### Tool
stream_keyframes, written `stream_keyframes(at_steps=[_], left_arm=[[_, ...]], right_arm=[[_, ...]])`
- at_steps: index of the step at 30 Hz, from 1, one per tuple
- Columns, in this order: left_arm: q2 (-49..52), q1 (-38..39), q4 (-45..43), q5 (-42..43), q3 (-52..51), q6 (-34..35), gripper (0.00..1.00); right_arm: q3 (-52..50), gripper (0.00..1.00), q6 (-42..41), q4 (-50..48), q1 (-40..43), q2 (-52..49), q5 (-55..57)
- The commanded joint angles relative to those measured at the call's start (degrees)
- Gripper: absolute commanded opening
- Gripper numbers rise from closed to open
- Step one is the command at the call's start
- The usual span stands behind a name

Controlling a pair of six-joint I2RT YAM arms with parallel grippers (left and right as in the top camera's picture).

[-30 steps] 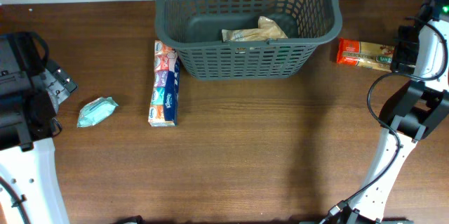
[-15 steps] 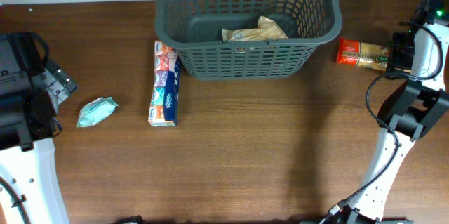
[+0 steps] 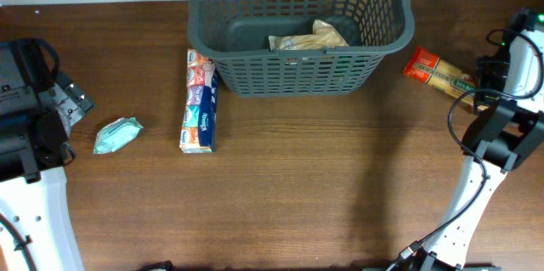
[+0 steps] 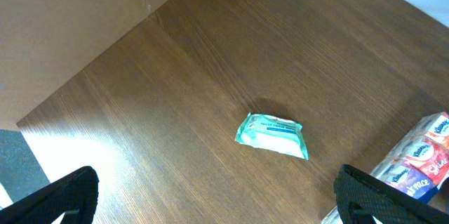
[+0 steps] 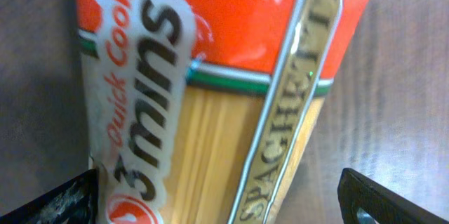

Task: Pack container
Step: 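Close the right gripper on the spaghetti packet and lift it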

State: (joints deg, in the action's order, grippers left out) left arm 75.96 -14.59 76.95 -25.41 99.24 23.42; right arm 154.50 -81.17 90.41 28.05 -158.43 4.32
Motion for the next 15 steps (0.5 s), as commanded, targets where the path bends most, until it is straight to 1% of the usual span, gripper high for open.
stream_keyframes(at_steps=[1, 3, 12, 13, 14, 15], left_arm=[[-0.22, -0.26, -0.13, 0.37, 0.76, 0.33, 0.99], [-0.22, -0.26, -0.13, 0.37, 0.76, 0.33, 0.99], [-0.22, -0.26, -0.13, 0.37, 0.76, 0.33, 0.99], [-0.22, -0.26, -0.13, 0.37, 0.76, 0.33, 0.99], [-0.22, -0.26, -0.13, 0.37, 0.76, 0.33, 0.99], [-0.22, -0.26, -0.13, 0.37, 0.76, 0.33, 0.99]], right_arm=[[-1.29, 0.99, 0.59, 1.75, 2.36, -2.36, -1.20], [-1.29, 0.99, 0.59, 1.75, 2.40, -2.36, -2.64], [-1.29, 1.00, 0.59, -0.35, 0.35, -2.36, -2.16], [-1.29, 0.84, 0.57, -0.70, 0.04, -2.36, -2.16], [-1.29, 0.72, 0.55, -1.11, -0.22, -2.36, -2.14], [-1.29, 0.65, 0.55, -1.46, -0.39, -2.36, -2.12]])
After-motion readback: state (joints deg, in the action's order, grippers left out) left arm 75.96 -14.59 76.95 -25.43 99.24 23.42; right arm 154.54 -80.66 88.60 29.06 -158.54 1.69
